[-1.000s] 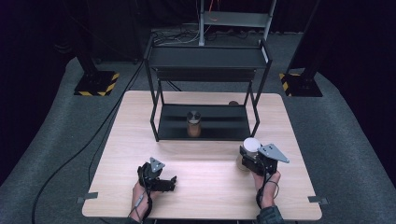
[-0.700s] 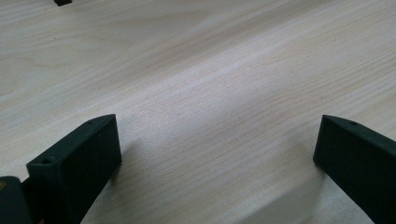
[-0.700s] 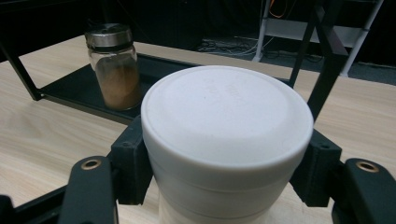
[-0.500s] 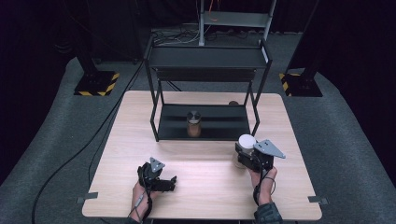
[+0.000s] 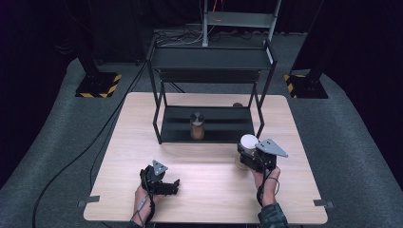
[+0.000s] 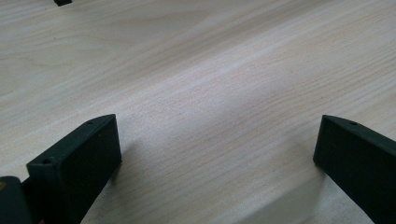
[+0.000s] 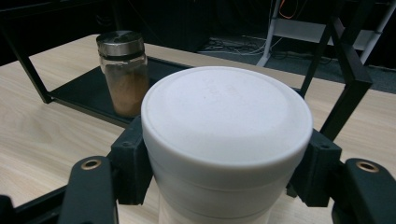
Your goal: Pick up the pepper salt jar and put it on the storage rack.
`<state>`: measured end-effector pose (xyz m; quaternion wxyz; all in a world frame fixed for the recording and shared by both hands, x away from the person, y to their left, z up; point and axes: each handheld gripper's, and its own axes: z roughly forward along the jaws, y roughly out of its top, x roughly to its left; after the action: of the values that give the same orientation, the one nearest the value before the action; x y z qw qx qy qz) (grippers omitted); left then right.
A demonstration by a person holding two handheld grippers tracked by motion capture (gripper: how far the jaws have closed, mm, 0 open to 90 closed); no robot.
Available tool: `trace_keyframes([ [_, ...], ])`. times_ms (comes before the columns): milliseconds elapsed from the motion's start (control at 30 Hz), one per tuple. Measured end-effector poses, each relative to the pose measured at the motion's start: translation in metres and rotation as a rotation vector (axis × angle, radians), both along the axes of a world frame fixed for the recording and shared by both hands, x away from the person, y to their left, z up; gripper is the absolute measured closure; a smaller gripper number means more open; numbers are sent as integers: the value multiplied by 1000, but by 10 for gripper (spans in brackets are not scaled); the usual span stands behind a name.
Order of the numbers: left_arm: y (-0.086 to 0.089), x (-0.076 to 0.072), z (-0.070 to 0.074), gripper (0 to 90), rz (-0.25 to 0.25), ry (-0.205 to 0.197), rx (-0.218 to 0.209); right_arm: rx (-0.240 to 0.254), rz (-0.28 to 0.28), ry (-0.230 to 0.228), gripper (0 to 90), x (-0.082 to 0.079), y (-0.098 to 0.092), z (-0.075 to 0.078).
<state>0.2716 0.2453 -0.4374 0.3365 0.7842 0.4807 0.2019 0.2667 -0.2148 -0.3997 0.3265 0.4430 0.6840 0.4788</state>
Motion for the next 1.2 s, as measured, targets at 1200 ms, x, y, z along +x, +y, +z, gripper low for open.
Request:
trace_keyframes([
  [1200, 0, 0, 0, 3, -1, 0, 1, -42, 64, -39, 333, 31, 20, 31],
])
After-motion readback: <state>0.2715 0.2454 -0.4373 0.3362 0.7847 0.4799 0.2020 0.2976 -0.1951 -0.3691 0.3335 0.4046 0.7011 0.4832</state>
